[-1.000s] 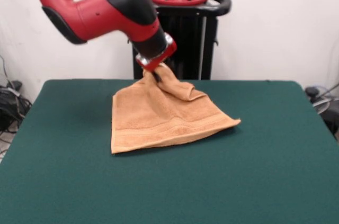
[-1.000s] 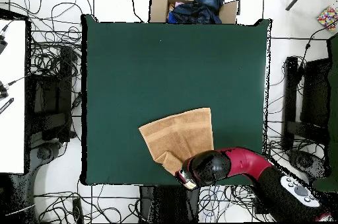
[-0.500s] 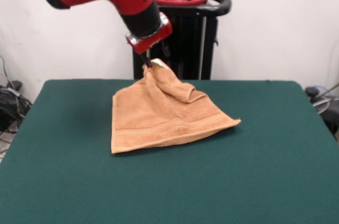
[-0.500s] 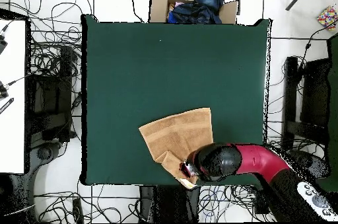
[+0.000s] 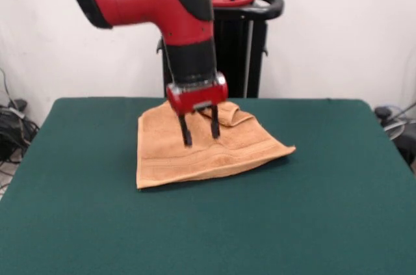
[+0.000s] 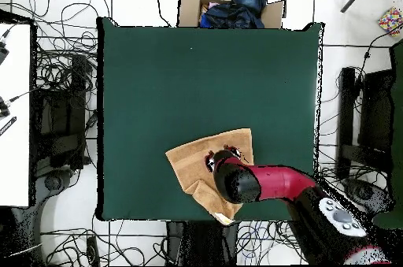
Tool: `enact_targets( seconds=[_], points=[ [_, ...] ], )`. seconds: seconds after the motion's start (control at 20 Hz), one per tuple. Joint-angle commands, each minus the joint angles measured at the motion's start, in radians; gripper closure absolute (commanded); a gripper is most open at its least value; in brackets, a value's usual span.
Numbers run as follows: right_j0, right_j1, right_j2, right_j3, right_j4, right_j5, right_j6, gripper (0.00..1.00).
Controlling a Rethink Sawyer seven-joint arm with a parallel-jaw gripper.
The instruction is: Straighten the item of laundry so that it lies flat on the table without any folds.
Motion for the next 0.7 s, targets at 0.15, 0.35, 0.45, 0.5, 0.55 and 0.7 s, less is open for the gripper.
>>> enact_targets(
  seconds=[0.15,0.35,0.45,0.5,0.55,0.7],
  points=[
    [0.096,0.165,-0.342,-0.150,0.097,-0.316,0.263,0.00],
    [0.122,0.152,-0.392,-0.160,0.156,-0.343,0.215,0.00],
    [0.125,0.109,-0.392,-0.130,0.170,-0.298,0.207,0.00],
    [0.126,0.080,-0.390,-0.119,0.173,-0.265,0.201,0.00],
    [0.140,0.050,-0.399,-0.088,0.178,-0.257,0.205,0.00],
    [0.165,0.034,-0.412,-0.067,0.191,-0.241,0.216,0.00]
  ],
)
